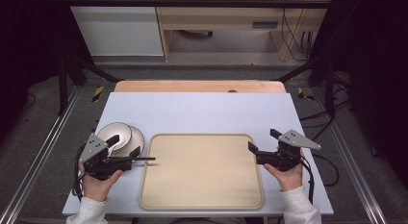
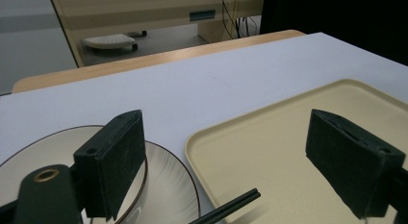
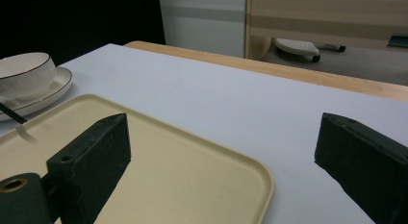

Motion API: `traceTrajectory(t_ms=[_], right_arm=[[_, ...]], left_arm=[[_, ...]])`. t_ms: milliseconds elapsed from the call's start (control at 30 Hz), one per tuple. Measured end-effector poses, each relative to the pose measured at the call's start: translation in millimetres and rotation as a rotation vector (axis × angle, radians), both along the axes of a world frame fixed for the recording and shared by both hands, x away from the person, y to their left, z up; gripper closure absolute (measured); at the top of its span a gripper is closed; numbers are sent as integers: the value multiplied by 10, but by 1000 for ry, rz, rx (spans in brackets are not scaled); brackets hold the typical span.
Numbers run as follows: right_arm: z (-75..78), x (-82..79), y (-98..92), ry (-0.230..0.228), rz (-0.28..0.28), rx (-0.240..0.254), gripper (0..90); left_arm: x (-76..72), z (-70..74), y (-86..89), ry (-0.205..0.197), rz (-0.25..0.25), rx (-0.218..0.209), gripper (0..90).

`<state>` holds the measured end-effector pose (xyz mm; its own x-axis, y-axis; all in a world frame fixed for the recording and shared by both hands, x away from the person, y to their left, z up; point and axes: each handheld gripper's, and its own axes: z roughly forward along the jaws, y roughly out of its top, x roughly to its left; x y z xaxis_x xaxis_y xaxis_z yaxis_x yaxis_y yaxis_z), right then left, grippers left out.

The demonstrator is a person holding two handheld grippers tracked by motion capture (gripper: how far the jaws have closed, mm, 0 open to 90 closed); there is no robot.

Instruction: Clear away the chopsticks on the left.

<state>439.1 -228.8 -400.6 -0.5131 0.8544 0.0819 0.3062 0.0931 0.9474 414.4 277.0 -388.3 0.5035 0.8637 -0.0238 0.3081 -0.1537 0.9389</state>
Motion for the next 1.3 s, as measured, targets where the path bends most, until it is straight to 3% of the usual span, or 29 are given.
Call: traceTrajectory(t_ms=[233,267,533,633,767,1000,1300], right_arm=[[-13,-7,-31,12,-10,4,64],[-20,-8,-21,15,-9,4,65],[-20,-12,25,17,-6,-7,65],[-23,-15,59,20,4,-16,63],[-28,-15,57,28,4,-13,63],[-21,-31,56,30,4,-11,63],[-22,-31,97,30,14,-19,63]], left_arm=[[-60,1,114,23,5,13,119],[-101,-11,162,29,0,35,101],[-228,-20,306,41,-1,60,91],[-303,-41,350,34,20,78,98],[-360,-94,419,53,30,85,97],[-477,-178,538,79,23,150,103],[-462,-262,590,118,14,191,129]])
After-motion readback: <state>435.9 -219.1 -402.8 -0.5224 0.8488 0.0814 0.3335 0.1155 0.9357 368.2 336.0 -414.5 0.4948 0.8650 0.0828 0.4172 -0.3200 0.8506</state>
